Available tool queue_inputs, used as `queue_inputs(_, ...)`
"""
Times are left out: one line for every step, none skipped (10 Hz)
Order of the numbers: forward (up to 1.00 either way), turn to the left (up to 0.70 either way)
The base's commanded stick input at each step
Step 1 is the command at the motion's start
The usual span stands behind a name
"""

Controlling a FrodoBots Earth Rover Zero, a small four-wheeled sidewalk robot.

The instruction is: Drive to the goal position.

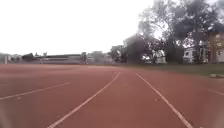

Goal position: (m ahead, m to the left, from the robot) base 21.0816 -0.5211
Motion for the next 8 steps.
queue_inputs(0.45,0.0)
queue_inputs(0.45,0.0)
queue_inputs(0.45,0.0)
queue_inputs(0.45,0.0)
queue_inputs(0.45,0.0)
queue_inputs(0.45,0.0)
queue_inputs(0.45,0.0)
queue_inputs(0.45,0.0)
